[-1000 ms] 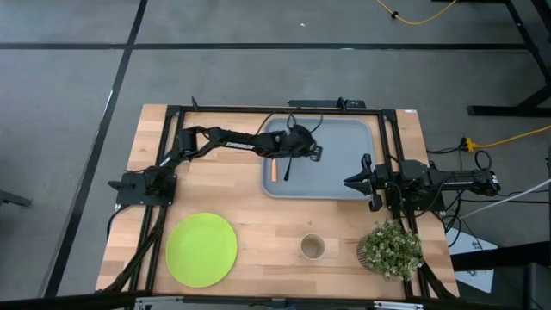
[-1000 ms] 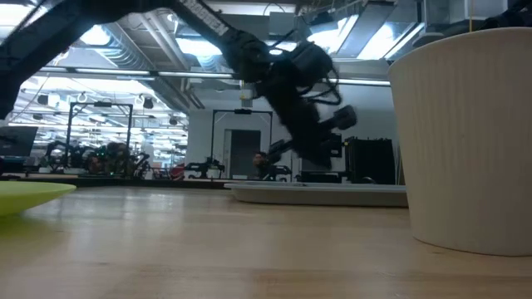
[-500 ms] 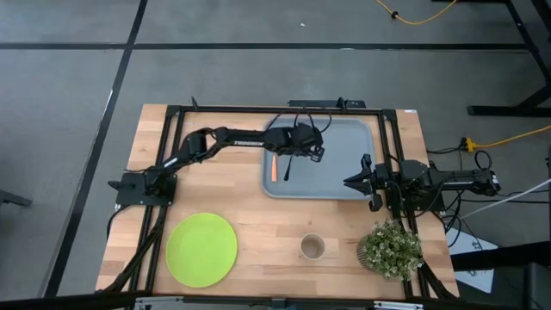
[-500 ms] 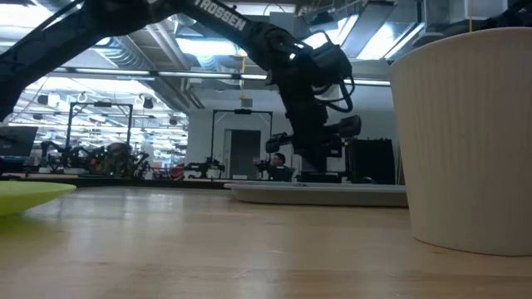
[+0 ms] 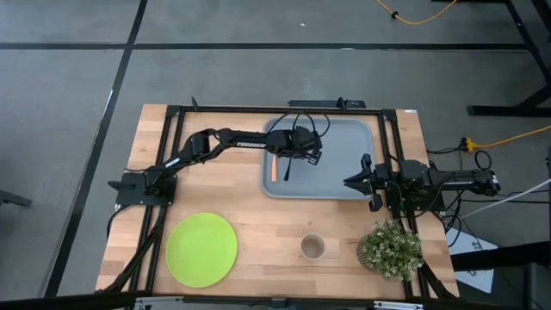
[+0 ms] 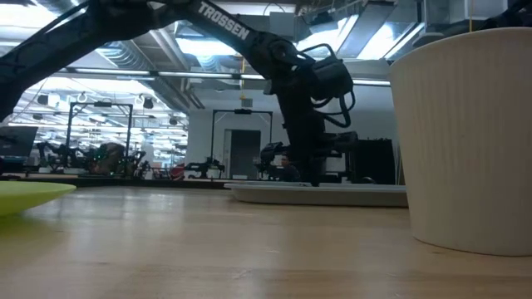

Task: Pick and place plate/cup/fork/spoon on tray
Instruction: Put the black spoon on the light blue tray to the right of the light orange fork

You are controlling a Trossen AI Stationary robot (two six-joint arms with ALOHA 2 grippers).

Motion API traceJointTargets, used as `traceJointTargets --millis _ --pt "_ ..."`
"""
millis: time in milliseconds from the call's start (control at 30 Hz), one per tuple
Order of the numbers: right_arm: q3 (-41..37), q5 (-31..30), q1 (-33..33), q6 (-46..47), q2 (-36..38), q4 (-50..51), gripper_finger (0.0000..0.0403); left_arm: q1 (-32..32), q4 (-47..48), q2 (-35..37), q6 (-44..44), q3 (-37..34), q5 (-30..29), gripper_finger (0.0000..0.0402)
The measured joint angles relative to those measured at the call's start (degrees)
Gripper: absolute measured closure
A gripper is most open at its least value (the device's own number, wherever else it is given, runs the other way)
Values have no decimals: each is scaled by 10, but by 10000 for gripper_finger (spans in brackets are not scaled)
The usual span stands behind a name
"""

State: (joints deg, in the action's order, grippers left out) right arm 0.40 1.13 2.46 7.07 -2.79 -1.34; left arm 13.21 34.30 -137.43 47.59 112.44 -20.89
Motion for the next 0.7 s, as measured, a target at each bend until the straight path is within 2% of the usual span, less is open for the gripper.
traceJointTargets --millis 133,367,567,700 --pt "0 0 0 2 0 0 351 10 0 0 0 0 22 401" --pt "0 0 0 2 0 0 351 14 11 0 0 0 20 401" --pt "0 0 0 3 0 0 351 26 63 0 13 0 -10 401" --pt "0 0 0 3 0 0 351 28 60 0 14 0 -11 401"
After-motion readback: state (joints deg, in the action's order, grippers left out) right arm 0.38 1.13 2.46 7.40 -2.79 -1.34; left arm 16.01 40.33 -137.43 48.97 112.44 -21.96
